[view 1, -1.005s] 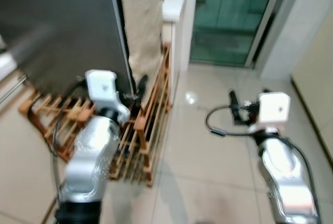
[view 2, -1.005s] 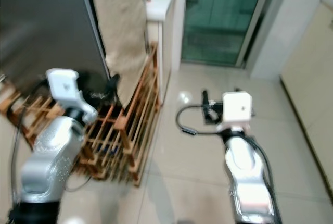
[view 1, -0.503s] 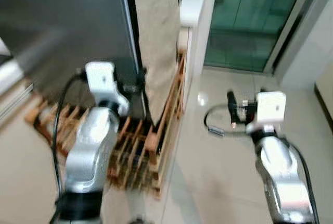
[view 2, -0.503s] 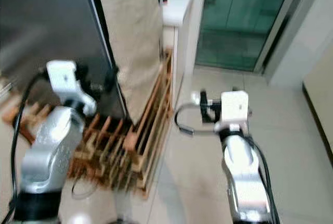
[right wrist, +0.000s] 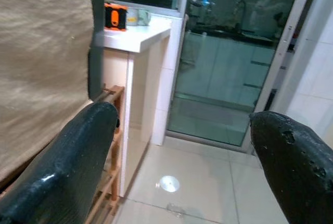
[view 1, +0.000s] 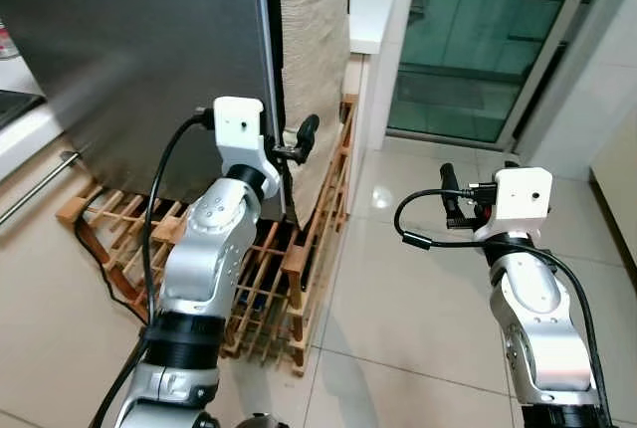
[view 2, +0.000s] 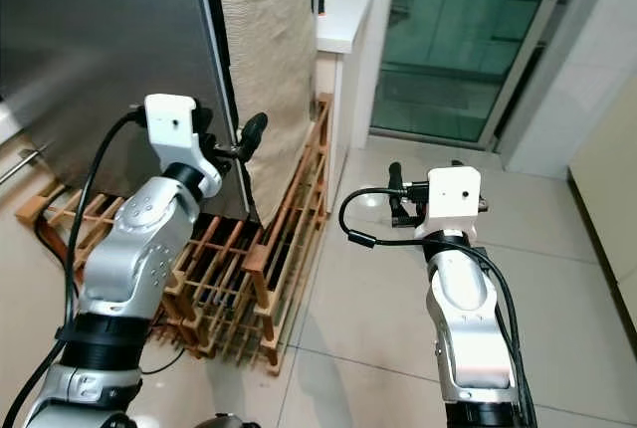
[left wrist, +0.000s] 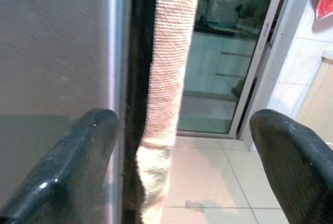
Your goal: Restocking fridge
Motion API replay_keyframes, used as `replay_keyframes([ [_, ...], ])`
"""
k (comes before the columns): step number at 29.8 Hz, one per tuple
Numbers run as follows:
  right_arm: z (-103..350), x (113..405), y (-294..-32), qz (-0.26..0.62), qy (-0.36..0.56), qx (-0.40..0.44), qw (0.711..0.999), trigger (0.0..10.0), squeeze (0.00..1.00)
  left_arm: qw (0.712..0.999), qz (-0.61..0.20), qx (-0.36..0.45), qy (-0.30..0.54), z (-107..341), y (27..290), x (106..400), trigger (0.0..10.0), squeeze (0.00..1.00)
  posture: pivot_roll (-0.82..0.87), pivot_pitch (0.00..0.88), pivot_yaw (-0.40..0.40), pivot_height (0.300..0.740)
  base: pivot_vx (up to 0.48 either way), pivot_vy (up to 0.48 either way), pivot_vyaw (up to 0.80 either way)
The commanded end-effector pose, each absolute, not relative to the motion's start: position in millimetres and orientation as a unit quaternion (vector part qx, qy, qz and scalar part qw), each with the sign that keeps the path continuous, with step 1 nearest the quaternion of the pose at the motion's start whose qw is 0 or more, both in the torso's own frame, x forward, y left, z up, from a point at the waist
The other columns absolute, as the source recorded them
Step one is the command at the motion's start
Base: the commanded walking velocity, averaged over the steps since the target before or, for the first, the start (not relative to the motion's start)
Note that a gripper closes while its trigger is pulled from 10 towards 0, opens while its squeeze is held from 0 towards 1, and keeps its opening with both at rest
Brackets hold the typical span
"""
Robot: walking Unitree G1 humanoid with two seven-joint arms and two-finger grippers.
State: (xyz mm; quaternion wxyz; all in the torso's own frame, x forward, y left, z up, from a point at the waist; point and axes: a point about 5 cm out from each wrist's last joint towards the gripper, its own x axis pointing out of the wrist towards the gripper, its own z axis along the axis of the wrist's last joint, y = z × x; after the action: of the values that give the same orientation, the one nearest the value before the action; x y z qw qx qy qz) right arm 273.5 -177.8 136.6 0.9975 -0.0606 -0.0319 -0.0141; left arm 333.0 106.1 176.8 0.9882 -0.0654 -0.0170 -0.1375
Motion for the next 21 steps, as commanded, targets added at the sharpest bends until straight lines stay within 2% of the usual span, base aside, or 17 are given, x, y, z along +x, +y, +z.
replay_keyframes([
  [1,139.5,273.5,-178.2,-0.016,-0.038,-0.063,0.997,10.0,0.0,0.989,-0.133,-0.067,-0.024,183.1,106.0,337.0,10.0,0.0,-0.1,0.0,0.038,0.74,0.0,0.0,0.0],
  [21,132.9,270.9,-181.8,-0.018,-0.026,-0.067,0.997,10.0,0.0,0.992,-0.085,-0.088,-0.019,181.7,109.8,352.8,10.0,0.0,-0.11,0.0,0.038,0.74,0.0,0.0,0.0],
])
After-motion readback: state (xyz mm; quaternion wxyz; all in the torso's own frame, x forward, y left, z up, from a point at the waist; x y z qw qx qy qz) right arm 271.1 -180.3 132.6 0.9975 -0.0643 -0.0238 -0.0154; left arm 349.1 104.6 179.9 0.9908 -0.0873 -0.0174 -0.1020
